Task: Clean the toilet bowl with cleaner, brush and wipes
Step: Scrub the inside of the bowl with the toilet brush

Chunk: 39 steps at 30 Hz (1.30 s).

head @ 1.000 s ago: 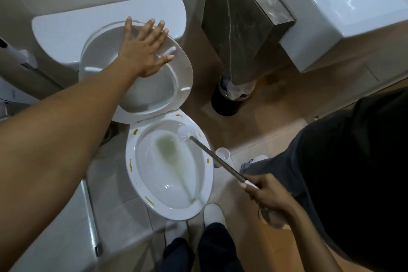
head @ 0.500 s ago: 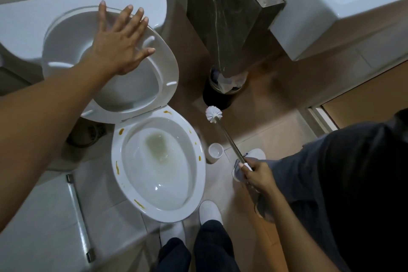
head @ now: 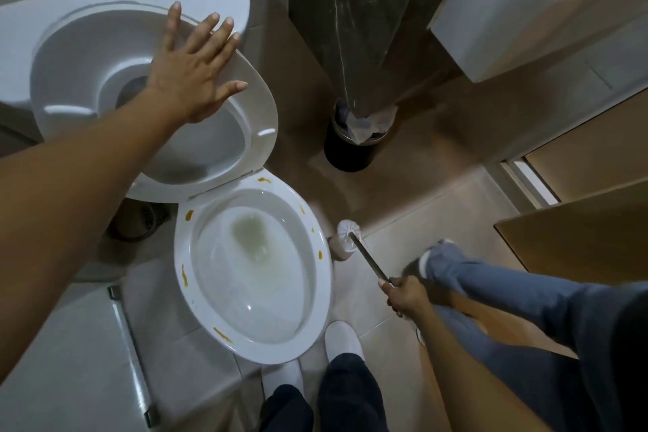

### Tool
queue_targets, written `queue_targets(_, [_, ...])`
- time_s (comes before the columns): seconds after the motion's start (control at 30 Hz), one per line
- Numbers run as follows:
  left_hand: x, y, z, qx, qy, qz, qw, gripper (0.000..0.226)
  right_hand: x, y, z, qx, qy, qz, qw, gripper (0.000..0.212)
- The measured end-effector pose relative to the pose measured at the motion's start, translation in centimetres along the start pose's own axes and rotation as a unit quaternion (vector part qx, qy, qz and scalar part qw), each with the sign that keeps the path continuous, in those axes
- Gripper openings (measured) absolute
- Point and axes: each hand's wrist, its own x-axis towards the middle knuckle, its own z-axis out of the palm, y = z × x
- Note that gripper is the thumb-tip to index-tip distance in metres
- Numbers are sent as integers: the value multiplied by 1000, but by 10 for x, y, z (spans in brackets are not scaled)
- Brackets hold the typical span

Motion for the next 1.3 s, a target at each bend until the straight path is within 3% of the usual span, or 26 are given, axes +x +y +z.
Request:
queue_targets(0.33, [6,8,6,-2,15,-2,1000,79,15,6,23,-2,19,14,1000,68])
queue_targets(0.43, [7,8,5,-6,13,-3,1000,79,20,0,26,3,90,-19,996,56])
queue_targets(0.57, [6,9,4,-10,9,-8,1000,80,20,-24,25,-93,150,-92,980,42])
queue_targets(0.87, [7,11,3,-15,1,-13,1000,81,35,-74,20,-183,178,-246,935,49])
queue_targets(1.3, [6,10,3,-16,-2,-14,1000,82,41,-95,16,-327,140,-272,894,65])
